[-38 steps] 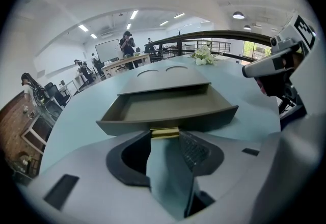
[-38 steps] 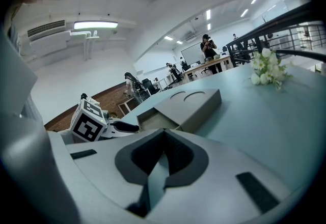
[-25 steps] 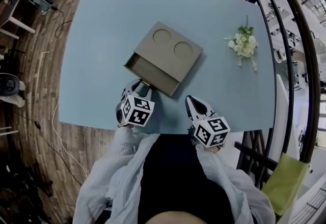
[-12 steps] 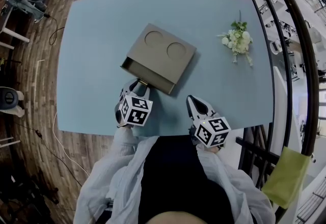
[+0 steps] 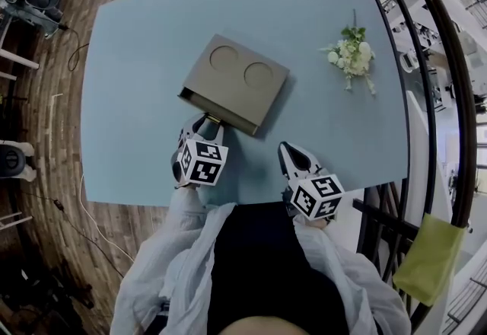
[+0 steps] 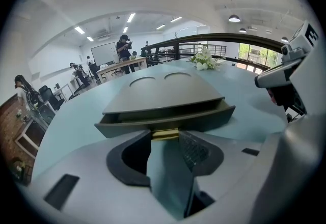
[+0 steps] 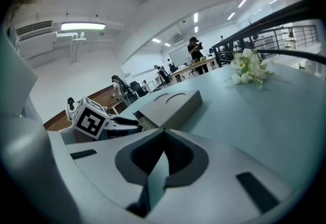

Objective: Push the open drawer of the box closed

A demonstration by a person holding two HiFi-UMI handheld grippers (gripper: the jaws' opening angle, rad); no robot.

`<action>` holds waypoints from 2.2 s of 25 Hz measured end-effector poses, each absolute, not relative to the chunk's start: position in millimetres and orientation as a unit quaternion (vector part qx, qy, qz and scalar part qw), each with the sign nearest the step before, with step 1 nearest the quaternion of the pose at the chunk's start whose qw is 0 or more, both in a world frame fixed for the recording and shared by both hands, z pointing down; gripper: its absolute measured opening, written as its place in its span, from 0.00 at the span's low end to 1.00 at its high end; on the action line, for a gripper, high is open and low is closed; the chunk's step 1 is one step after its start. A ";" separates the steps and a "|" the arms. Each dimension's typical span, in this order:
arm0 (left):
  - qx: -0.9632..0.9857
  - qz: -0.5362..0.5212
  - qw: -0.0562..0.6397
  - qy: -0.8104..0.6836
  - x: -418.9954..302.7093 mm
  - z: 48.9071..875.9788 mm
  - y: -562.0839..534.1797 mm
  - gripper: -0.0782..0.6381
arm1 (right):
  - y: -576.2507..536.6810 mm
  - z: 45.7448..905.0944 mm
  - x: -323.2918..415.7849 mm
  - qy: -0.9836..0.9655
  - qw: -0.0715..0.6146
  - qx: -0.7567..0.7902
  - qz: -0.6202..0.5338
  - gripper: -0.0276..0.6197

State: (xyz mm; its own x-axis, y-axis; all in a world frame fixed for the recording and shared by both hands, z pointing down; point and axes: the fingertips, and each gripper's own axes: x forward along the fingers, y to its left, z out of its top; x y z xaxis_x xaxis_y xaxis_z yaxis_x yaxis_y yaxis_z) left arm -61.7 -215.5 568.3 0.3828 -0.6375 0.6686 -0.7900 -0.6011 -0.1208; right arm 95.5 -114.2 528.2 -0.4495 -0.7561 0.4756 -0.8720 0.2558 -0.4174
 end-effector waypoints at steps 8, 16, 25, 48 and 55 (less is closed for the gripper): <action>0.829 0.341 0.110 -0.430 -54.9 567.5 -227.4 0.36 | -113.6 532.5 99.7 -0.779 0.092 0.526 0.330 0.05; 0.833 0.335 0.111 -0.426 -48.3 567.0 -237.2 0.36 | -116.2 534.8 101.1 -0.773 0.092 0.531 0.334 0.05; 0.833 0.336 0.114 -0.423 -42.9 571.4 -244.1 0.36 | -118.6 537.0 103.5 -0.769 0.094 0.536 0.336 0.05; 0.816 0.290 0.161 -0.474 -72.1 567.1 -194.9 0.42 | -114.0 527.0 102.4 -0.784 0.075 0.525 0.323 0.05; 0.804 0.232 0.171 -0.520 -87.8 524.8 -166.1 0.31 | -109.3 509.0 88.5 -0.806 0.062 0.501 0.309 0.05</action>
